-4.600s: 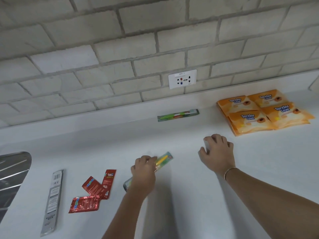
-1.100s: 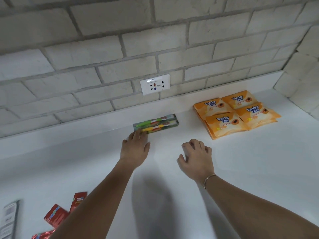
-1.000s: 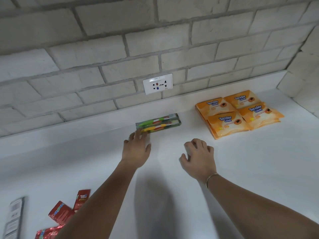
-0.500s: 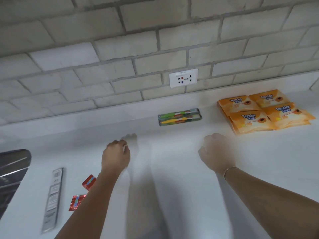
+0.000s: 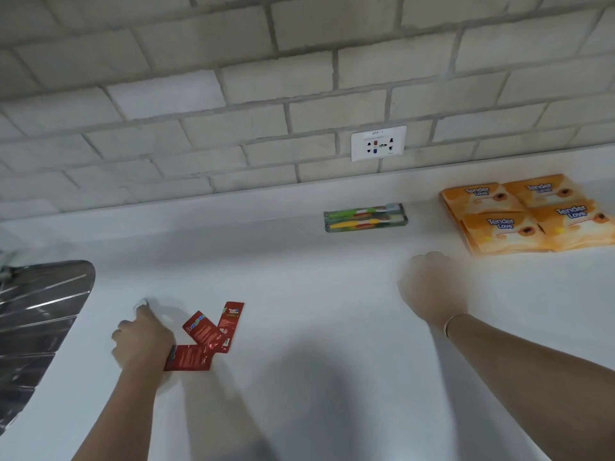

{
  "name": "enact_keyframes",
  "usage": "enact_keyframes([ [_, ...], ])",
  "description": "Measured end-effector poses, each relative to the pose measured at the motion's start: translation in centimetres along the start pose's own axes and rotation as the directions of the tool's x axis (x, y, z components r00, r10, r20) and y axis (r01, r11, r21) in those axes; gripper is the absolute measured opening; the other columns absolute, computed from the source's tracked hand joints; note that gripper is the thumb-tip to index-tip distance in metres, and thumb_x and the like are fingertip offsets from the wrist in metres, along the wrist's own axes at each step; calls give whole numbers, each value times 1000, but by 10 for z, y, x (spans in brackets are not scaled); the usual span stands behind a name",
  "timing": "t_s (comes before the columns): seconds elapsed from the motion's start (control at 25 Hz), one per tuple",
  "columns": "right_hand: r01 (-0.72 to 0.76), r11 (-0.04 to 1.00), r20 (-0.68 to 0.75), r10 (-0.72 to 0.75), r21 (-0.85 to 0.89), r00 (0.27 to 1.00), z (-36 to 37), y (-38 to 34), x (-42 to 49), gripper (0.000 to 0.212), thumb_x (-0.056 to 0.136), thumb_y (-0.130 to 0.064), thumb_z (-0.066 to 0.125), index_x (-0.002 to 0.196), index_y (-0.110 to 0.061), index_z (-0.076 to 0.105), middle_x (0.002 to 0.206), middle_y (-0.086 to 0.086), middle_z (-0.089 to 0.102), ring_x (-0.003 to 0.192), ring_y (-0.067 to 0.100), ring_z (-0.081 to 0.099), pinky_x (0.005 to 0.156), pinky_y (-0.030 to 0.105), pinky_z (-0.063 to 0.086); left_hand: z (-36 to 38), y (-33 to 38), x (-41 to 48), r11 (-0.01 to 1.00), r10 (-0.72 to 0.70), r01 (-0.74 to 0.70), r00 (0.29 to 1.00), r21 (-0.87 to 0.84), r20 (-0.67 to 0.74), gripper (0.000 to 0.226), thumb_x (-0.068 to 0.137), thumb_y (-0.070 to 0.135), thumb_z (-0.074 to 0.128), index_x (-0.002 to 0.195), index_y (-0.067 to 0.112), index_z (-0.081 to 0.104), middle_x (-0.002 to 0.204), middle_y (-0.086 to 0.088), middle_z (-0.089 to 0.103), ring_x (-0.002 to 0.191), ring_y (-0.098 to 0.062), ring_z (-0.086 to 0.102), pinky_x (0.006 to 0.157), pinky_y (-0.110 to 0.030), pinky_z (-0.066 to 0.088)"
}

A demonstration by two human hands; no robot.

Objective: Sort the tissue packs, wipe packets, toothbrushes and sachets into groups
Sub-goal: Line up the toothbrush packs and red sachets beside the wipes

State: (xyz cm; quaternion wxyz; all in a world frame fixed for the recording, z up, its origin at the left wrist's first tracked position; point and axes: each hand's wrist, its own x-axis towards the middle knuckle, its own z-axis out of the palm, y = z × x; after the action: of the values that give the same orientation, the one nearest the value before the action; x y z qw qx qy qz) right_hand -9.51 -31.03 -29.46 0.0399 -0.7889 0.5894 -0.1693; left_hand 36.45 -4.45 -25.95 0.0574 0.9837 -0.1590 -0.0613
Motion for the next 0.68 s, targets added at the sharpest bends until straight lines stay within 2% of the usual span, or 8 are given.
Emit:
enact_keyframes([
  [0.16, 16, 1000, -9, -16, -2, 1000, 0, 1, -1, 32, 85, -43, 51, 109, -24, 60, 112, 3, 55, 104, 26, 48, 89, 44, 41, -11, 11, -9, 973, 161, -175, 982, -148, -103, 35, 92, 2, 52, 126, 0, 55, 93, -29, 60, 94, -48, 57, 78, -54, 53],
  [0.24, 18, 1000, -11, -18, -8, 1000, 1, 1, -1, 34, 85, -44, 49, 110, -24, 60, 112, 3, 56, 104, 26, 49, 89, 44, 41, -22, 33, -25, 903, 287, -328, 941, -278, -177, 32, 96, 3, 53, 128, 2, 59, 92, -25, 65, 86, -45, 61, 75, -48, 52],
  [0.32, 18, 1000, -6, -18, -11, 1000, 1, 1, -1, 34, 85, -45, 48, 111, -24, 60, 113, 3, 56, 105, 26, 49, 89, 44, 41, -38, 59, -50, 793, 348, -373, 926, -481, -144, 28, 101, 13, 55, 128, 11, 62, 91, -13, 71, 79, -33, 67, 70, -41, 53],
  [0.4, 18, 1000, 2, -18, -15, 1000, 2, 0, -1, 34, 86, -45, 49, 111, -25, 60, 113, 3, 56, 105, 26, 48, 89, 44, 41, -49, 86, -78, 657, 348, -228, 937, -718, 21, 20, 102, 23, 59, 121, 19, 66, 86, -5, 75, 72, -21, 72, 66, -34, 55],
  [0.48, 17, 1000, 7, -16, -12, 1000, 1, -1, -1, 34, 86, -45, 49, 112, -25, 60, 113, 2, 56, 105, 26, 48, 89, 43, 41, -49, 110, -105, 536, 373, -18, 902, -844, 218, 19, 101, 29, 63, 115, 16, 69, 84, -8, 78, 69, -22, 73, 65, -33, 57],
  [0.6, 15, 1000, 7, -15, -7, 1000, 0, -3, -1, 34, 86, -44, 51, 112, -25, 60, 113, 3, 55, 106, 26, 48, 89, 43, 41, -22, 139, -136, 526, 396, 169, 819, -833, 416, 19, 100, 28, 65, 112, 14, 69, 87, -11, 77, 70, -23, 71, 65, -35, 59],
  [0.68, 19, 1000, 8, -19, -3, 1000, -1, -4, 0, 35, 86, -45, 51, 113, -25, 60, 114, 2, 55, 106, 26, 48, 90, 43, 40, 2, 155, -151, 446, 371, 306, 792, -841, 485, 23, 98, 22, 69, 114, 5, 68, 83, -9, 75, 63, -16, 67, 64, -31, 56],
])
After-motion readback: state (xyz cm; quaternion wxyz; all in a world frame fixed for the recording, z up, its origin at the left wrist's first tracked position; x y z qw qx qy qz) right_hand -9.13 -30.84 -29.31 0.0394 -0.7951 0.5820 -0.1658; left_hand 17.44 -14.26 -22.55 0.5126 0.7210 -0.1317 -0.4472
